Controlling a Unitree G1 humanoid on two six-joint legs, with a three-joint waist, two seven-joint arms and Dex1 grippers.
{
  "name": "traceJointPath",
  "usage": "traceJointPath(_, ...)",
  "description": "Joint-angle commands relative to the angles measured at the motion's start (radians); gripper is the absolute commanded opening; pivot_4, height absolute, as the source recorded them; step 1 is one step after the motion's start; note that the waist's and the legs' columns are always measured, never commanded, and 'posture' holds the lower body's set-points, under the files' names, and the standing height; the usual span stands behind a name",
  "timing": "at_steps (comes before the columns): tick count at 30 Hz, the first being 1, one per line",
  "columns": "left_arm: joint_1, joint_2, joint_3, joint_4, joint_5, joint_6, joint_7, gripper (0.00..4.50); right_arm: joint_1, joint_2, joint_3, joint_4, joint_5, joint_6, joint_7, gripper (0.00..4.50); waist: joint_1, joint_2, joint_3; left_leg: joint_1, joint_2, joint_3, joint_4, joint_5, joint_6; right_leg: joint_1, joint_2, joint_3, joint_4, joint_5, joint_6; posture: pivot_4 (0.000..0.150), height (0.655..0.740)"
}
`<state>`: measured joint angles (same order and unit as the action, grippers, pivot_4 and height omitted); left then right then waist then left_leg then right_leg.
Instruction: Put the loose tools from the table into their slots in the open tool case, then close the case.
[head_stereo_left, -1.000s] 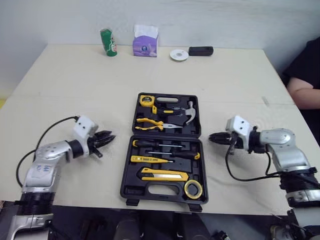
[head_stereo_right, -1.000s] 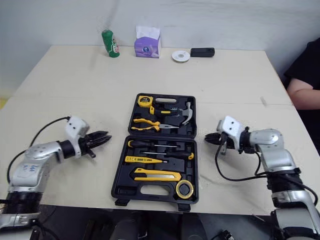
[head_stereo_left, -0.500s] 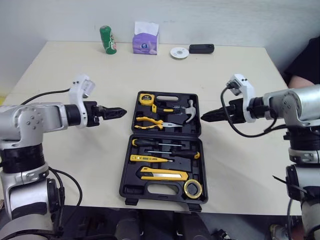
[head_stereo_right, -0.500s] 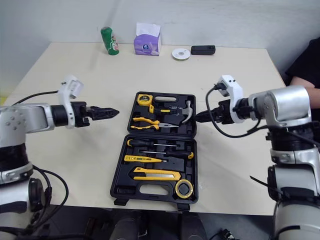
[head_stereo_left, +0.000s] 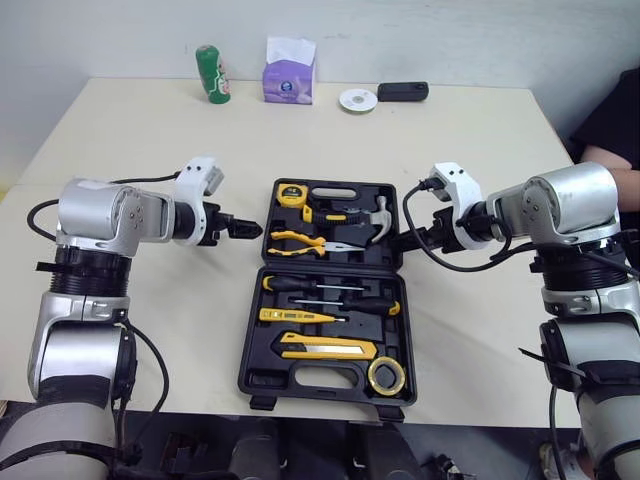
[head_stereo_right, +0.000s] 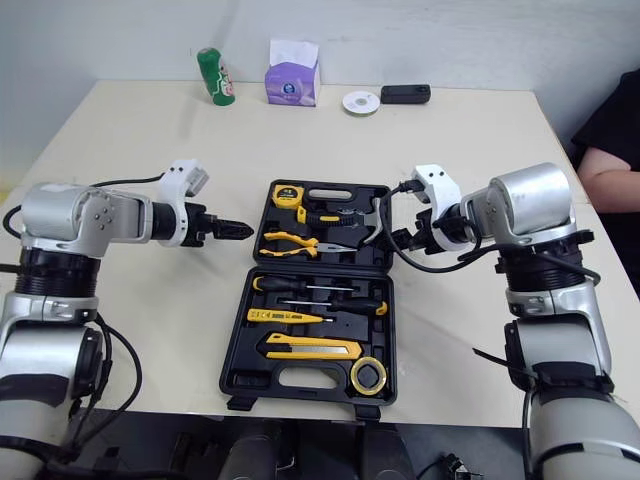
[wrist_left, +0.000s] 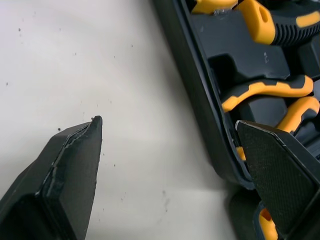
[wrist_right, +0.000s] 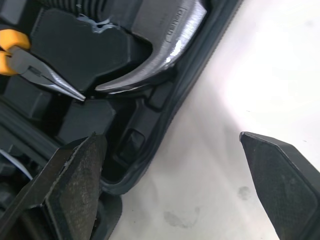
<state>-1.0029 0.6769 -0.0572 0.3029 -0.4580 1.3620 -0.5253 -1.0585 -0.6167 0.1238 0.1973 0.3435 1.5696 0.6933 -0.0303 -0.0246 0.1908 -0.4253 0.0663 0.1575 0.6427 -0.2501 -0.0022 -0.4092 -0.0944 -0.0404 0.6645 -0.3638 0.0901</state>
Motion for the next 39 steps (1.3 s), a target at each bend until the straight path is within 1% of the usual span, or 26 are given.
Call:
traceJointPath(1,-0.038,-0.034,0.029,0.025,0.003,0.011,-0.003,4.50,0.001,-0.003,-0.024,-0.015,0.013,-0.023,-0.018,4.40,0.001,0.000,0.000,0.000,0.000,0.000,0.000,0.000,0.000,0.000,0.000,0.000,0.000,0.000,0.000,0.150,0.7400)
traceJointPath(13,0.002,-0.066,-0.007,0.005,0.054,-0.002,0.016,4.50,0.031,0.013,-0.024,-0.024,0.019,-0.063,-0.044,4.40,-0.001,0.000,0.000,0.000,0.000,0.002,0.003,0.000,0.000,-0.002,0.001,0.003,0.004,0.000,0.000,0.150,0.7400)
traceJointPath(15,0.006,-0.088,0.019,0.016,0.058,0.002,0.035,4.50,0.034,0.014,-0.025,-0.026,0.021,-0.063,-0.048,4.40,-0.001,0.000,0.000,0.000,0.000,0.002,0.003,0.000,0.000,-0.002,0.001,0.003,0.004,0.000,0.000,0.150,0.7400)
traceJointPath(26,-0.001,-0.119,-0.001,0.094,0.122,-0.059,0.062,4.50,0.039,0.018,-0.024,-0.022,0.027,-0.057,-0.076,4.40,0.000,0.000,0.000,0.000,0.000,0.002,0.004,0.000,0.000,-0.002,0.001,0.003,0.006,0.000,0.000,0.150,0.7400)
traceJointPath(33,-0.004,-0.136,-0.022,0.131,0.144,-0.086,0.047,4.50,0.035,0.026,-0.026,-0.008,0.018,-0.068,-0.102,4.40,0.000,0.000,0.000,0.001,0.000,0.002,0.005,0.000,0.000,-0.002,0.001,0.004,0.010,0.000,0.000,0.150,0.7400)
traceJointPath(39,-0.005,-0.155,-0.022,0.123,0.147,-0.077,0.034,4.50,0.029,0.032,-0.022,0.011,0.012,-0.081,-0.124,4.40,0.001,0.000,0.000,0.001,0.000,0.002,0.006,0.001,0.001,-0.002,0.001,0.004,0.010,0.000,0.000,0.150,0.7400)
